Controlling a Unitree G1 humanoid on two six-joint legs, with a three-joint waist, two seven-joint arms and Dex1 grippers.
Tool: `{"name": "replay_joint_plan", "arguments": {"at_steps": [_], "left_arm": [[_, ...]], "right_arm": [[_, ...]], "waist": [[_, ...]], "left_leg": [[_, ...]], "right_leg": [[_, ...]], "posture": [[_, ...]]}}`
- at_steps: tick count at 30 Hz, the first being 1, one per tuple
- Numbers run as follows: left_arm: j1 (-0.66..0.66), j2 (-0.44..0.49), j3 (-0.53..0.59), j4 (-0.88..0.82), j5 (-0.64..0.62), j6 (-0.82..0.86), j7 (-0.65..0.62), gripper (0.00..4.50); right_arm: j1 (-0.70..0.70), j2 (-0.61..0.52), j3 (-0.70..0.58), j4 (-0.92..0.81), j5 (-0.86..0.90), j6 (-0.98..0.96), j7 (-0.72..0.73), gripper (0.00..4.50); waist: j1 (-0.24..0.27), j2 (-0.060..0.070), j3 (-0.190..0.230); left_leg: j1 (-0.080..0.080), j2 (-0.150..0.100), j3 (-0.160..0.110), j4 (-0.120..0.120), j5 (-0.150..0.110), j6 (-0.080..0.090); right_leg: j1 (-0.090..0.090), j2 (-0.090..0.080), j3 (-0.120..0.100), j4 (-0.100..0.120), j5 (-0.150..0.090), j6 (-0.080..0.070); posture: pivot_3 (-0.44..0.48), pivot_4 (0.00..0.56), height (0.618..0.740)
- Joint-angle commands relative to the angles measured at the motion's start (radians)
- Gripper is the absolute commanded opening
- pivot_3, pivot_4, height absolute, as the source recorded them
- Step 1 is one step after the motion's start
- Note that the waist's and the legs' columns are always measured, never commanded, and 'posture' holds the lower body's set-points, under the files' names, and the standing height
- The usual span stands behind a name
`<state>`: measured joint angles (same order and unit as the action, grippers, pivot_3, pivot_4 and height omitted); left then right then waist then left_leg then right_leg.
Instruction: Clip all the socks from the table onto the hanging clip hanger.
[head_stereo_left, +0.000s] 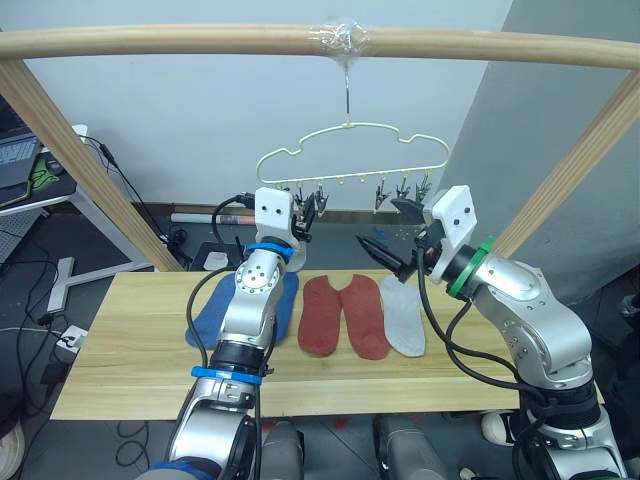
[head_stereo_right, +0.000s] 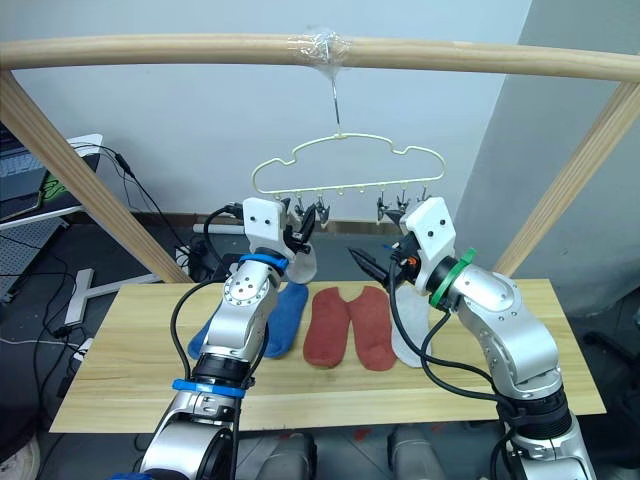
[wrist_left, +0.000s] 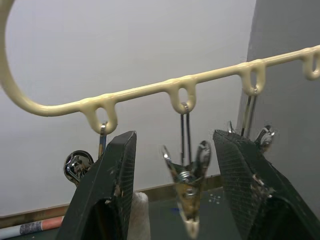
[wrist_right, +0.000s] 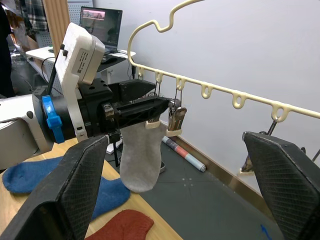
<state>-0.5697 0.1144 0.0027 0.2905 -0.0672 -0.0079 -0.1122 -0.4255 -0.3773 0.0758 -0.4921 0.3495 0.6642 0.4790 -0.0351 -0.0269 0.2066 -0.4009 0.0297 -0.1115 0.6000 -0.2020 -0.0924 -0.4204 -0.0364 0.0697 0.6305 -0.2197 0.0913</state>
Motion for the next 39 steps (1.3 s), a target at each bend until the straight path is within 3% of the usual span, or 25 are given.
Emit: {"name": "replay_joint_plan", "arguments": {"at_steps": [1, 7, 10, 14, 19, 25, 29, 33, 39], "left_arm": [[-0.013, -0.005, 0.008, -0.010, 0.006, -0.020, 0.002, 2.48], [-0.010, -0.011, 0.009, -0.022, 0.005, -0.020, 0.002, 2.48], [-0.012, -0.012, 0.010, -0.021, 0.003, -0.023, -0.002, 1.97], [-0.017, -0.012, 0.011, -0.020, 0.001, -0.025, -0.005, 0.71], [-0.019, -0.012, 0.013, -0.021, 0.001, -0.026, -0.007, 0.01], [-0.024, -0.006, 0.014, -0.024, 0.002, -0.024, -0.012, 0.01], [-0.013, 0.024, 0.000, -0.053, 0.006, 0.005, -0.054, 0.01], [0.019, 0.057, 0.009, -0.097, -0.022, 0.055, -0.106, 0.01], [0.040, 0.068, 0.051, -0.143, -0.048, 0.121, -0.094, 0.01]], "right_arm": [[-0.023, -0.002, -0.022, -0.049, 0.022, -0.007, -0.001, 4.50], [-0.029, -0.005, -0.024, -0.045, 0.027, -0.003, -0.001, 4.50], [-0.032, -0.007, -0.023, -0.044, 0.029, -0.002, -0.002, 4.50], [-0.033, -0.007, -0.022, -0.044, 0.034, 0.000, -0.005, 4.50], [-0.033, -0.008, -0.020, -0.044, 0.037, 0.001, -0.008, 4.50], [-0.008, 0.004, -0.003, -0.036, 0.030, 0.003, -0.020, 4.50], [0.136, -0.033, 0.088, 0.051, -0.080, 0.027, -0.061, 4.50], [0.203, -0.046, 0.130, 0.227, -0.177, -0.056, -0.080, 4.50], [0.154, 0.029, 0.133, 0.552, -0.263, -0.200, -0.123, 4.50]], "waist": [[0.000, 0.000, 0.000], [0.000, 0.000, 0.000], [0.000, 0.000, 0.000], [0.000, 0.000, 0.000], [0.000, 0.000, 0.000], [0.000, 0.000, 0.000], [0.001, 0.000, 0.000], [0.001, 0.000, 0.000], [-0.011, 0.000, 0.000]], "left_leg": [[0.000, 0.000, 0.000, 0.000, 0.000, 0.000], [0.000, 0.000, 0.000, 0.000, 0.000, 0.000], [0.000, 0.000, 0.000, 0.000, 0.000, 0.000], [0.000, 0.000, 0.000, 0.000, 0.000, 0.000], [0.000, 0.000, 0.000, 0.001, 0.000, 0.000], [0.000, 0.000, 0.000, 0.001, 0.000, 0.000], [0.000, 0.000, 0.000, 0.001, 0.000, 0.000], [0.000, 0.000, 0.000, 0.002, 0.000, 0.000], [0.002, 0.000, 0.000, 0.006, 0.000, 0.000]], "right_leg": [[0.000, 0.000, 0.000, 0.000, 0.000, 0.000], [0.000, 0.000, 0.000, 0.000, 0.000, 0.000], [0.000, 0.000, 0.000, 0.000, 0.000, 0.000], [0.000, 0.000, 0.000, 0.000, 0.000, 0.000], [0.000, 0.000, 0.000, 0.001, 0.000, 0.000], [0.000, 0.000, 0.000, 0.001, 0.000, 0.000], [0.001, 0.000, 0.000, 0.001, 0.000, 0.000], [0.001, 0.000, 0.001, 0.001, 0.000, 0.000], [0.000, 0.000, 0.001, 0.009, -0.001, -0.002]], "posture": [[-0.043, 0.173, 0.740], [-0.040, 0.181, 0.740], [-0.040, 0.181, 0.740], [-0.039, 0.183, 0.740], [-0.038, 0.185, 0.740], [-0.038, 0.185, 0.740], [-0.024, 0.189, 0.740], [-0.010, 0.191, 0.740], [-0.001, 0.191, 0.740]]}}
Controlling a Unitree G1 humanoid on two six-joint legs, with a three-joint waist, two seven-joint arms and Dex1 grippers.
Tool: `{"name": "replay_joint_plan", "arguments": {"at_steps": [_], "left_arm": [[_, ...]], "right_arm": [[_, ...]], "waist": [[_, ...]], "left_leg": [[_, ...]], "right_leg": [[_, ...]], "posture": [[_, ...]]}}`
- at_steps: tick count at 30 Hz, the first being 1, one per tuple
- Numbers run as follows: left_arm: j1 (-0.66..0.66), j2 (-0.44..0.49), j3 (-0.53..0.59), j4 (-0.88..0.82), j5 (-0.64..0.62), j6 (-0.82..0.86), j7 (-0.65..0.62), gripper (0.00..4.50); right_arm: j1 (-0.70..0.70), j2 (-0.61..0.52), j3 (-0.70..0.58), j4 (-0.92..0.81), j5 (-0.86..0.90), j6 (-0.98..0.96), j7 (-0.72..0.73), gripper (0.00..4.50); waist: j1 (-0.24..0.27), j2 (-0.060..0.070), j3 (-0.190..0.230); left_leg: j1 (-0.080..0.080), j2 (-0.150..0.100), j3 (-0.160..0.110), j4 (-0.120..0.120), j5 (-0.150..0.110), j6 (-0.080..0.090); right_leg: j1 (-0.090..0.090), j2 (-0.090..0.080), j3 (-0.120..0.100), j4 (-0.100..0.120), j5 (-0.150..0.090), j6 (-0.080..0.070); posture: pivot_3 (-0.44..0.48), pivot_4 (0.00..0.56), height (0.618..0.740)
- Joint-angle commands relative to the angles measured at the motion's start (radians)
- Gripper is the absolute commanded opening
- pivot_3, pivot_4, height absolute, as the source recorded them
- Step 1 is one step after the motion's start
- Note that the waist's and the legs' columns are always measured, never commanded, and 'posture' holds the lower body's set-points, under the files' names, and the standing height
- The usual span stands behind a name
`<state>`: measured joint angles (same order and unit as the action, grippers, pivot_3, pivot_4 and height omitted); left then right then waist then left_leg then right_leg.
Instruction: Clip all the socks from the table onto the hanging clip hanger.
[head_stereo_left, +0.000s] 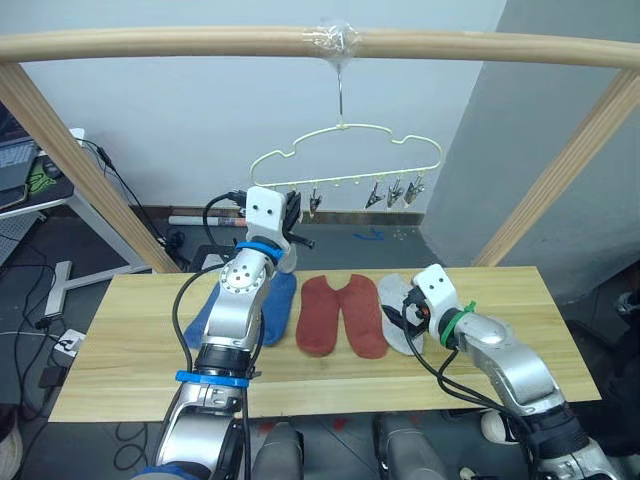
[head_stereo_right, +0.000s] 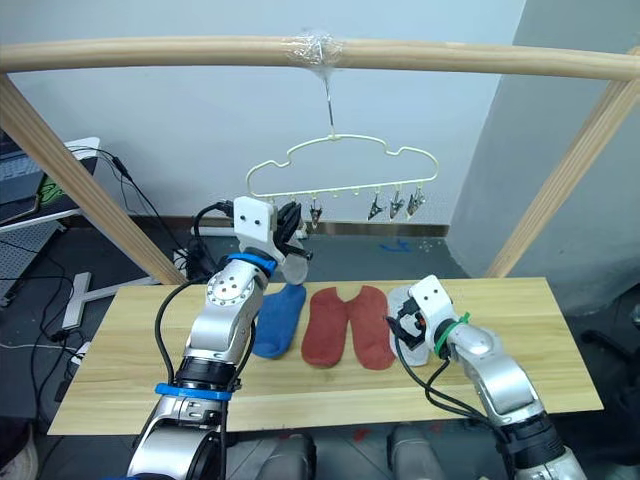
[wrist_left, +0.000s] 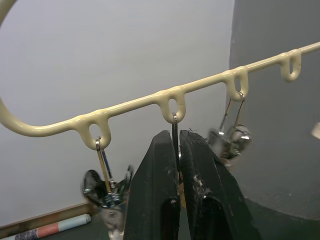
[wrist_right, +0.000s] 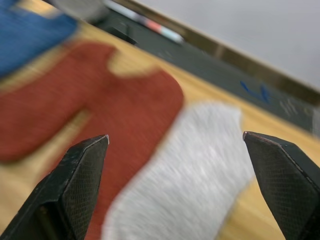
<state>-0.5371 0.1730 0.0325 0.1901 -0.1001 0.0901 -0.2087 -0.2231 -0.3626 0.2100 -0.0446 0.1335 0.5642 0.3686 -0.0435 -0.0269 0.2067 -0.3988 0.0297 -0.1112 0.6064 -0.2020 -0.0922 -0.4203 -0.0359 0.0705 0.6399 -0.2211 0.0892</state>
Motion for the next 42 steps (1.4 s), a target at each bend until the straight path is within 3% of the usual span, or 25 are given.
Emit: {"name": "replay_joint_plan", "arguments": {"at_steps": [1, 7, 12, 15, 18, 26, 30, 34, 37, 42], "left_arm": [[0.009, 0.008, 0.023, -0.049, -0.017, 0.032, 0.001, 0.01], [0.009, -0.005, 0.017, -0.061, -0.009, 0.047, 0.011, 0.01], [0.019, -0.012, 0.015, -0.077, -0.005, 0.056, 0.014, 0.01], [0.032, -0.010, 0.015, -0.090, -0.002, 0.059, 0.015, 0.00], [0.032, -0.008, 0.017, -0.092, -0.002, 0.063, 0.015, 0.00], [0.034, 0.002, 0.024, -0.102, -0.024, 0.093, -0.010, 0.00], [0.029, -0.009, 0.065, -0.124, -0.144, 0.199, -0.063, 0.00], [0.019, -0.022, 0.146, -0.163, -0.356, 0.422, -0.111, 0.00], [0.018, -0.036, 0.223, -0.163, -0.482, 0.550, -0.078, 0.00], [-0.004, -0.103, 0.394, -0.158, -0.797, 0.780, 0.033, 0.00]], "right_arm": [[-0.079, 0.029, 0.003, 0.195, -0.069, -0.141, -0.025, 4.50], [-0.199, 0.127, -0.057, 0.524, -0.076, -0.296, -0.054, 4.50], [-0.243, 0.154, -0.089, 0.677, -0.083, -0.368, -0.070, 4.50], [-0.240, 0.153, -0.081, 0.733, -0.101, -0.369, -0.049, 3.92], [-0.232, 0.143, -0.080, 0.743, -0.115, -0.375, -0.045, 2.88], [-0.086, 0.073, -0.091, 0.476, -0.091, -0.353, 0.058, 0.03], [0.010, 0.038, -0.079, 0.243, -0.060, -0.380, 0.144, 0.03], [0.061, 0.011, -0.041, -0.001, -0.042, -0.334, 0.202, 0.03], [0.082, 0.028, -0.039, -0.128, -0.004, -0.233, 0.195, 0.03], [0.065, 0.093, 0.003, -0.246, 0.019, -0.122, 0.162, 0.03]], "waist": [[-0.005, 0.000, 0.000], [-0.012, 0.000, 0.000], [-0.011, 0.000, 0.000], [-0.012, 0.000, 0.000], [-0.011, 0.000, 0.000], [-0.010, 0.000, 0.000], [-0.015, 0.000, 0.000], [-0.019, 0.001, 0.000], [-0.020, 0.000, 0.000], [-0.020, 0.000, 0.000]], "left_leg": [[0.001, 0.000, 0.000, 0.001, 0.000, 0.000], [0.002, 0.000, 0.000, 0.003, 0.001, 0.001], [0.000, 0.000, 0.000, 0.003, 0.001, 0.001], [0.001, 0.000, 0.000, 0.002, 0.001, 0.001], [0.002, 0.000, -0.001, 0.002, 0.001, 0.001], [0.001, 0.000, -0.001, 0.003, 0.001, 0.001], [0.001, 0.000, -0.001, 0.002, 0.001, 0.001], [0.002, 0.000, 0.000, 0.003, 0.001, 0.001], [0.002, 0.000, -0.001, 0.003, 0.001, 0.001], [0.001, 0.000, -0.001, 0.003, 0.001, 0.001]], "right_leg": [[0.000, 0.000, 0.000, 0.002, 0.000, 0.000], [0.000, 0.001, 0.000, 0.005, 0.000, -0.001], [0.000, 0.001, 0.001, 0.004, 0.001, 0.001], [0.000, 0.001, 0.001, 0.004, 0.000, 0.001], [0.000, 0.001, 0.000, 0.004, 0.000, 0.000], [0.001, 0.001, 0.001, 0.004, 0.000, 0.000], [0.000, 0.001, 0.001, 0.004, 0.000, 0.000], [0.000, 0.001, 0.001, 0.004, -0.001, -0.001], [0.000, 0.001, 0.001, 0.005, -0.003, -0.004], [0.000, 0.001, 0.001, 0.004, -0.003, -0.004]], "posture": [[0.004, 0.190, 0.740], [0.019, 0.190, 0.740], [0.025, 0.190, 0.740], [0.030, 0.192, 0.740], [0.030, 0.192, 0.740], [0.030, 0.192, 0.740], [0.030, 0.192, 0.740], [0.015, 0.189, 0.740], [0.012, 0.188, 0.740], [-0.001, 0.181, 0.740]]}}
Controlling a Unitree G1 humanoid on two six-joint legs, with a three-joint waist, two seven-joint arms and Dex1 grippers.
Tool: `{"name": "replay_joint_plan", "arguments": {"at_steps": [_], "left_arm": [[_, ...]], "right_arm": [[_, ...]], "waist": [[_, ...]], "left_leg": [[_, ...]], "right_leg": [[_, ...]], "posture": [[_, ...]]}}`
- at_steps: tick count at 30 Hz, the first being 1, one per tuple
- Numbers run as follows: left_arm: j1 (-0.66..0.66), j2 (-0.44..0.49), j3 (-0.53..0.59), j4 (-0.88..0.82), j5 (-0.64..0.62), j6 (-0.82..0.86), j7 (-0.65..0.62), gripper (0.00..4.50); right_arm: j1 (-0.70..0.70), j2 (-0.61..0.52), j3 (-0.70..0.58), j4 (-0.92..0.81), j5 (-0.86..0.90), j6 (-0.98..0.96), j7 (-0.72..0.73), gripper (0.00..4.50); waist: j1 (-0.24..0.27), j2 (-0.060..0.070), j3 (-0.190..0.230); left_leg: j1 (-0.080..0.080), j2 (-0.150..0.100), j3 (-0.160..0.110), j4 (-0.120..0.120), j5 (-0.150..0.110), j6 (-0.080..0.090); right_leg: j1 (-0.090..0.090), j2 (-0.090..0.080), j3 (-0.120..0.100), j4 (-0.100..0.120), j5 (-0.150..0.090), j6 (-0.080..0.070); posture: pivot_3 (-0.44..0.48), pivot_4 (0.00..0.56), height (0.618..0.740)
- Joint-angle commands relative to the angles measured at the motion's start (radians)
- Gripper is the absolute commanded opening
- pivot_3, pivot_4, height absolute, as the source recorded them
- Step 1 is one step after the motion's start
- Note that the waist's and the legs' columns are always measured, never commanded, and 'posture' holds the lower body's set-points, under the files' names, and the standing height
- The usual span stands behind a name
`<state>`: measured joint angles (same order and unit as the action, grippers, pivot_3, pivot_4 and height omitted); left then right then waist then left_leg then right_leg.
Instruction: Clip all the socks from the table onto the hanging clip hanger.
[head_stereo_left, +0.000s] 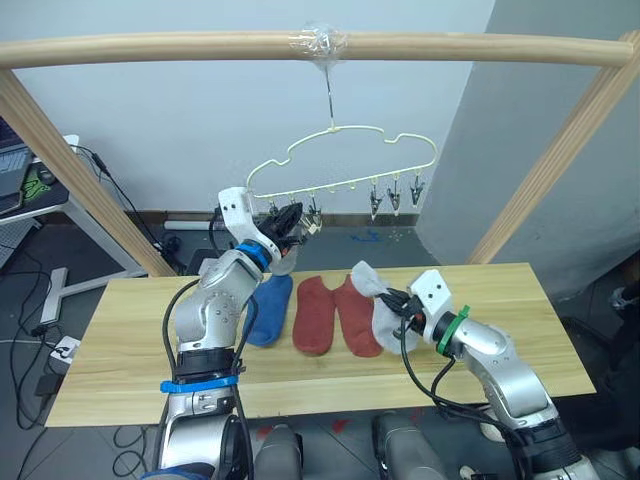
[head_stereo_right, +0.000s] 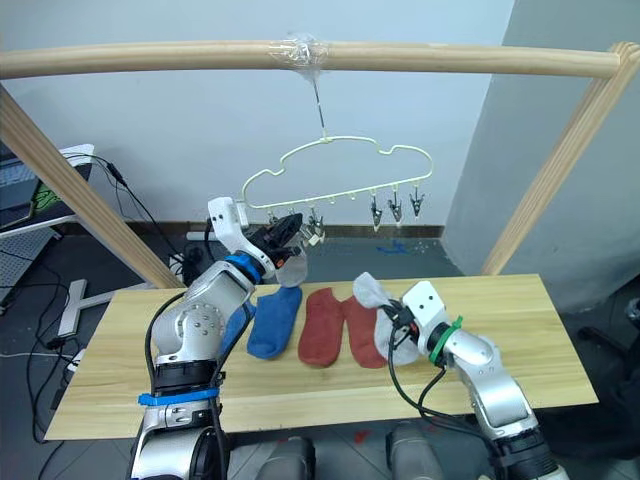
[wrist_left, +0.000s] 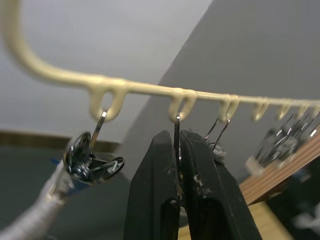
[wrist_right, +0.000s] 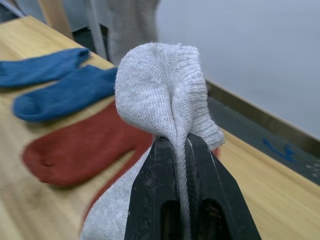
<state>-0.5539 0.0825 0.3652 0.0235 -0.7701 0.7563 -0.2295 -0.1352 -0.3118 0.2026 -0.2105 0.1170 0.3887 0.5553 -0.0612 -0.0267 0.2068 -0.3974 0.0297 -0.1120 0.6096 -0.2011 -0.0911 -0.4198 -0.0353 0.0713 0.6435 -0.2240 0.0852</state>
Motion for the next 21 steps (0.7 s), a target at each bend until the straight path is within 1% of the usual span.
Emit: {"name": "replay_joint_plan", "arguments": {"at_steps": [1, 3, 5, 8, 17, 21], "left_arm": [[0.014, -0.013, 0.070, 0.008, -0.157, 0.137, 0.062, 0.00], [0.014, -0.014, 0.083, 0.003, -0.203, 0.165, 0.079, 0.00], [0.016, -0.007, 0.081, -0.007, -0.238, 0.186, 0.086, 0.00], [0.027, 0.008, 0.059, -0.029, -0.268, 0.218, 0.080, 0.00], [0.050, 0.037, 0.032, -0.035, -0.276, 0.204, 0.071, 0.00], [0.058, 0.046, 0.023, -0.041, -0.292, 0.208, 0.065, 0.00]], "right_arm": [[-0.034, 0.073, 0.004, -0.090, 0.056, 0.088, -0.042, 0.03], [-0.050, 0.108, -0.005, -0.104, 0.074, 0.131, -0.062, 0.03], [-0.070, 0.115, 0.003, -0.111, 0.067, 0.143, -0.065, 0.03], [-0.097, 0.135, 0.004, -0.124, 0.075, 0.163, -0.083, 0.03], [-0.112, 0.125, 0.012, -0.145, 0.074, 0.163, -0.084, 0.03], [-0.129, 0.137, 0.015, -0.149, 0.081, 0.171, -0.088, 0.03]], "waist": [[-0.003, 0.000, 0.000], [-0.004, 0.000, 0.000], [-0.002, 0.000, 0.000], [0.000, 0.000, 0.000], [0.002, 0.000, 0.000], [0.001, 0.000, 0.000]], "left_leg": [[0.000, 0.000, 0.000, 0.000, 0.000, 0.000], [0.000, 0.000, 0.000, -0.001, 0.000, 0.000], [0.000, 0.000, -0.001, 0.000, 0.000, 0.000], [0.000, 0.000, 0.000, 0.000, 0.000, 0.000], [-0.001, 0.000, -0.001, -0.001, 0.000, 0.000], [-0.001, 0.000, -0.001, -0.001, 0.000, 0.000]], "right_leg": [[0.000, 0.000, 0.000, 0.000, 0.000, 0.000], [0.000, 0.001, 0.000, 0.001, 0.000, -0.001], [0.000, 0.000, 0.000, 0.001, 0.000, 0.000], [0.000, 0.000, 0.000, 0.000, 0.000, 0.000], [-0.001, 0.000, 0.000, 0.000, -0.001, -0.001], [-0.001, 0.000, 0.000, 0.000, -0.001, -0.001]], "posture": [[-0.001, 0.181, 0.740], [-0.003, 0.179, 0.740], [-0.003, 0.179, 0.740], [-0.003, 0.179, 0.740], [0.003, 0.175, 0.740], [0.003, 0.175, 0.740]]}}
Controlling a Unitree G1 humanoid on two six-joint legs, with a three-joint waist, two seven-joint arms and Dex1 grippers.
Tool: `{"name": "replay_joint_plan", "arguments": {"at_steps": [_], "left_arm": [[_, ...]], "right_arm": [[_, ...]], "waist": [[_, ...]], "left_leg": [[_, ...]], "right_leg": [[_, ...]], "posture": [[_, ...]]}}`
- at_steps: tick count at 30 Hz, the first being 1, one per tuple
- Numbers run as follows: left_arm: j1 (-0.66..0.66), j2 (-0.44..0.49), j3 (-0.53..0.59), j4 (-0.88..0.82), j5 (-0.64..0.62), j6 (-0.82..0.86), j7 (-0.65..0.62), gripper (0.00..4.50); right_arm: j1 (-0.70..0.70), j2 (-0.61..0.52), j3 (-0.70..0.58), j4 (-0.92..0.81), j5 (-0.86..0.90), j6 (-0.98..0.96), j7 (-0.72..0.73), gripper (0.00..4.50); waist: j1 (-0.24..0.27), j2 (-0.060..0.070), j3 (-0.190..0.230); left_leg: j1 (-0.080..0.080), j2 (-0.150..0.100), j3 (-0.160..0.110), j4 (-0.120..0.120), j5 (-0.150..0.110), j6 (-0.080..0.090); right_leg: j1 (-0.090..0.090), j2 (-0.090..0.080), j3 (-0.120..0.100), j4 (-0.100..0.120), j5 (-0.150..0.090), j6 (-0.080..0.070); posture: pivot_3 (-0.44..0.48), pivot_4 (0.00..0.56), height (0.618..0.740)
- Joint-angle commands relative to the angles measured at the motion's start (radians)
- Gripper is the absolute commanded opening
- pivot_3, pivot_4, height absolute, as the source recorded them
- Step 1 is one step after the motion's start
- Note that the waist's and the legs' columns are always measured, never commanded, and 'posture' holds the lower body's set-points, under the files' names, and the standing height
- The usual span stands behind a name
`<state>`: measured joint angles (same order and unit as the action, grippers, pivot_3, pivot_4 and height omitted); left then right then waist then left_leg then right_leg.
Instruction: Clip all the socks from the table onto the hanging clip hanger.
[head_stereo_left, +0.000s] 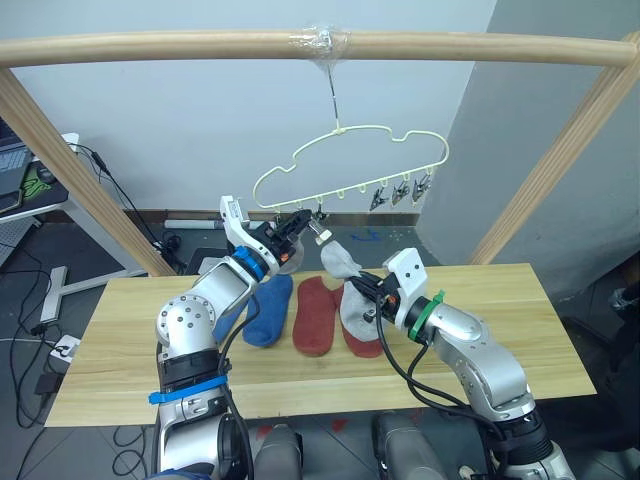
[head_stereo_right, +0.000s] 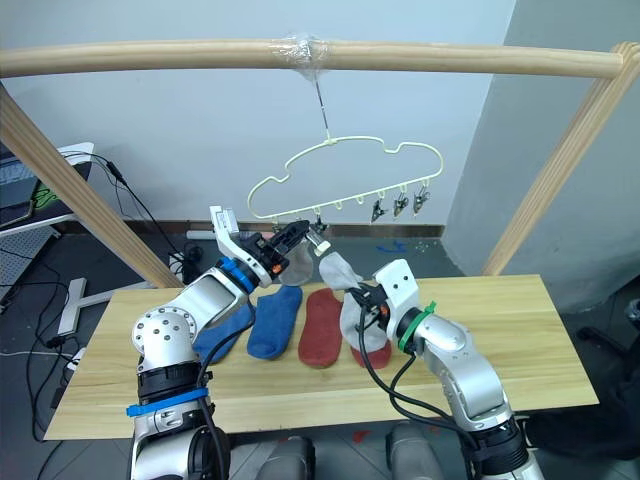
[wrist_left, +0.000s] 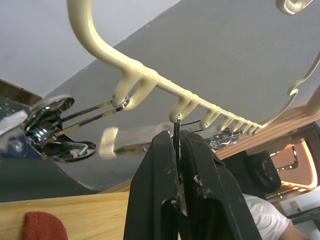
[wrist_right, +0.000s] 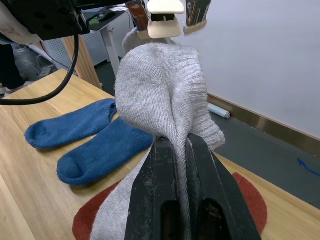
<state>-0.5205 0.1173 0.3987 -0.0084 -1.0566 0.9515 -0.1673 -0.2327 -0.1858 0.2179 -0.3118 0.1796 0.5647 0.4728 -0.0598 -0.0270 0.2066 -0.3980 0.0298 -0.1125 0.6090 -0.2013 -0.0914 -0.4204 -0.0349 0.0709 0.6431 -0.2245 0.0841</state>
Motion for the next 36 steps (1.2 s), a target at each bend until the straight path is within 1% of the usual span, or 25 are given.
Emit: {"name": "replay_joint_plan", "arguments": {"at_steps": [1, 13, 15, 16, 19, 23, 25, 28, 32, 35, 36], "left_arm": [[0.027, 0.012, -0.014, -0.013, -0.009, 0.015, 0.001, 0.00], [0.046, 0.030, -0.040, -0.028, -0.012, -0.004, -0.019, 0.00], [0.049, 0.030, -0.032, -0.031, -0.027, -0.006, -0.019, 0.56], [0.050, 0.031, -0.031, -0.031, -0.032, -0.007, -0.019, 0.77], [0.056, 0.035, -0.028, -0.044, -0.060, 0.007, -0.016, 1.83], [0.061, 0.050, -0.018, -0.056, -0.084, 0.027, -0.003, 3.00], [0.073, 0.064, 0.010, -0.064, -0.113, 0.040, 0.025, 3.58], [0.120, 0.101, 0.022, -0.108, -0.182, 0.086, 0.022, 4.45], [0.202, 0.180, 0.042, -0.185, -0.281, 0.145, 0.020, 4.48], [0.215, 0.222, 0.039, -0.210, -0.301, 0.139, 0.031, 4.50], [0.217, 0.229, 0.036, -0.212, -0.306, 0.135, 0.033, 4.50]], "right_arm": [[-0.036, 0.013, -0.001, -0.050, 0.019, -0.004, -0.006, 0.03], [-0.070, 0.036, 0.004, -0.030, 0.016, 0.004, -0.014, 0.03], [-0.066, 0.036, 0.007, -0.029, 0.014, 0.003, -0.016, 0.00], [-0.066, 0.036, 0.008, -0.029, 0.014, 0.003, -0.016, 0.00], [-0.067, 0.035, 0.006, -0.033, 0.017, 0.007, -0.016, 0.00], [-0.072, 0.038, 0.005, -0.023, 0.018, 0.007, -0.016, 0.00], [-0.078, 0.046, 0.010, 0.008, 0.012, -0.011, -0.016, 0.00], [-0.090, 0.056, 0.023, 0.084, -0.010, -0.052, -0.016, 0.00], [-0.154, 0.106, 0.032, 0.212, -0.001, -0.072, -0.013, 0.00], [-0.186, 0.145, 0.016, 0.268, 0.032, -0.051, -0.003, 0.85], [-0.190, 0.150, 0.013, 0.275, 0.037, -0.050, 0.000, 1.19]], "waist": [[0.000, 0.000, 0.000], [0.001, 0.000, 0.000], [0.001, 0.000, 0.000], [0.001, 0.000, 0.000], [0.003, 0.000, 0.000], [0.003, 0.000, 0.000], [0.002, 0.000, 0.000], [-0.001, 0.000, 0.000], [-0.003, -0.001, 0.001], [0.008, -0.001, 0.001], [0.013, -0.001, 0.001]], "left_leg": [[0.000, 0.000, 0.000, 0.000, 0.000, 0.000], [0.000, 0.000, 0.000, 0.000, 0.000, 0.000], [0.000, 0.000, 0.000, 0.000, 0.000, 0.000], [0.000, 0.000, 0.000, 0.000, 0.000, 0.000], [-0.002, 0.000, 0.000, 0.000, 0.000, 0.000], [-0.002, 0.000, 0.000, 0.000, 0.000, 0.000], [-0.002, 0.000, 0.000, 0.000, 0.000, 0.000], [-0.002, 0.000, 0.000, -0.001, 0.000, 0.000], [-0.002, 0.000, 0.000, -0.001, 0.000, 0.000], [-0.002, 0.000, -0.001, -0.001, 0.000, 0.000], [-0.002, 0.000, -0.001, -0.001, 0.000, 0.000]], "right_leg": [[0.000, 0.000, 0.000, 0.000, 0.000, 0.000], [0.000, 0.000, 0.000, 0.000, 0.000, 0.000], [0.000, 0.000, 0.000, 0.000, 0.000, 0.000], [0.000, 0.000, 0.000, -0.001, 0.000, 0.000], [-0.001, 0.000, 0.000, 0.000, 0.000, 0.000], [-0.002, 0.000, 0.000, -0.001, 0.000, 0.000], [-0.002, 0.000, 0.000, -0.001, 0.000, 0.000], [-0.002, 0.000, 0.000, 0.000, 0.000, 0.000], [-0.003, 0.000, 0.000, -0.001, 0.000, -0.001], [-0.003, 0.000, -0.001, 0.000, -0.001, -0.001], [-0.003, 0.000, -0.001, 0.000, -0.001, -0.001]], "posture": [[0.009, 0.174, 0.740], [0.009, 0.174, 0.740], [0.009, 0.174, 0.740], [0.009, 0.174, 0.740], [0.009, 0.178, 0.740], [0.011, 0.180, 0.740], [0.012, 0.183, 0.740], [0.012, 0.183, 0.740], [0.032, 0.184, 0.740], [0.048, 0.184, 0.740], [0.048, 0.184, 0.740]]}}
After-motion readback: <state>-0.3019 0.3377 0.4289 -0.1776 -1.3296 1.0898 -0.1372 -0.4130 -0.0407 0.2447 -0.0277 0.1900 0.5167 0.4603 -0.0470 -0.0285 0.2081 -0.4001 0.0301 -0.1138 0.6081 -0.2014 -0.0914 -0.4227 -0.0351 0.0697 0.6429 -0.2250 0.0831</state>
